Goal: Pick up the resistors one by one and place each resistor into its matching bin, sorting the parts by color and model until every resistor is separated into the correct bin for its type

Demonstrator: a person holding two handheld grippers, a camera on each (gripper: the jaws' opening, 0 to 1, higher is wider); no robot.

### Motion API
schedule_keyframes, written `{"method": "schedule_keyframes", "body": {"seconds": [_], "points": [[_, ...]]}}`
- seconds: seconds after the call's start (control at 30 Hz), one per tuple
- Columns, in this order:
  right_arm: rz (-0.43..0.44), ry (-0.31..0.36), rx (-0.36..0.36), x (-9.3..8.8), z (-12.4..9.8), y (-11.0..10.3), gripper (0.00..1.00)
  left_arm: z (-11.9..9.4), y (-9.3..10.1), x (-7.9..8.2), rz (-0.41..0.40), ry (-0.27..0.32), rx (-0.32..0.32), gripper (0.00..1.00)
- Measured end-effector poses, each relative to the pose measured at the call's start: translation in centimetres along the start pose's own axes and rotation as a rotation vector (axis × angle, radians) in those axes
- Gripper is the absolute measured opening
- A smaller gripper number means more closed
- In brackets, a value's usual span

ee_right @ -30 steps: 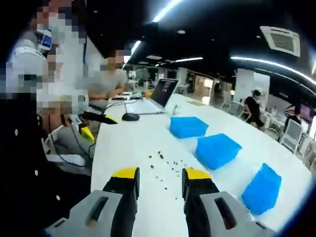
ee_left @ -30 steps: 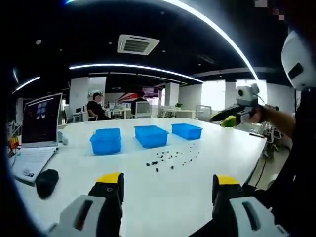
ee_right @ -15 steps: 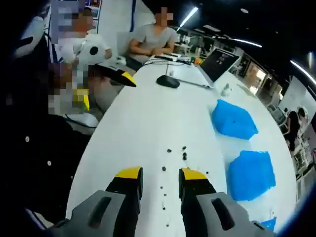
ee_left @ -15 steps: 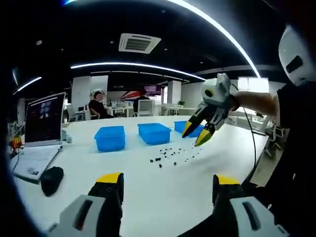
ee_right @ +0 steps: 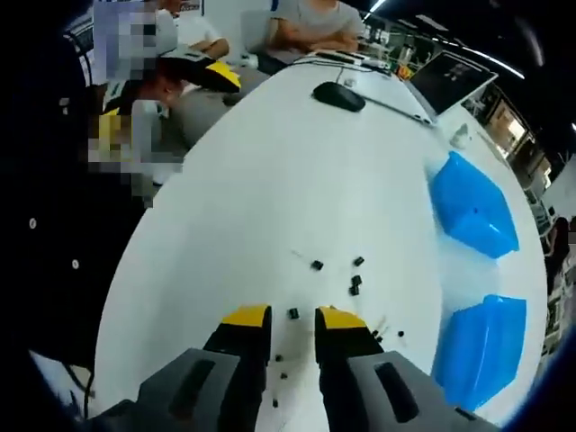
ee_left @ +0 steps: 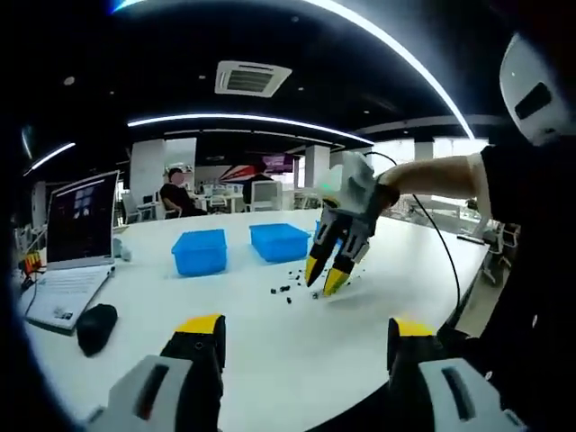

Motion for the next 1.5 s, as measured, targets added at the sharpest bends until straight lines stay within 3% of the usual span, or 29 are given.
{"method": "schedule_keyframes", "body": {"seconds": [0.4,0.73,0.9,1.0,1.2,1.33,1.5], "points": [[0.004,-0.070,0.048,-0.8,0.6,0.0,0.11,-0.3,0.2,-0.4,-0.010,-0.005,-0.010,0.74],[0.016,-0.072,0.047,-0.5,0.3,-0.6,0.07,-0.2,0.2,-0.1,-0.013,0.005,-0.008,0.73],[0.130,0.090,-0.002,2.1,-2.2,-0.9,0.07,-0.2,0.5,0.8,-0.031,0.038,-0.025,0.74],[0.186,0.219,-0.069,3.2,-4.8,-1.0,0.07,-0.1,-0.3,2.2,-0.010,0.097,0.015,0.73],[0.274,0.468,-0.339,3.8,-11.0,0.1,0.07,0.0,-1.0,4.2,-0.007,0.160,0.055,0.73],[0.329,0.663,-0.560,4.1,-15.0,0.7,0.07,0.3,-1.3,4.8,-0.011,0.182,0.072,0.73],[0.370,0.880,-0.752,5.0,-18.1,-0.4,0.07,0.3,-1.7,5.5,-0.014,0.217,0.109,0.73]]}}
Point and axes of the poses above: the point that each gripper's makers call its tool centre point, and the gripper's own axes: z roughly forward along the fingers, y roughly to its right, x roughly out of its top, the point moved 1 cm from there along -z, roughly backward along the fingers, and after that the axes turned 9 degrees about y, right-handed, at the moved point
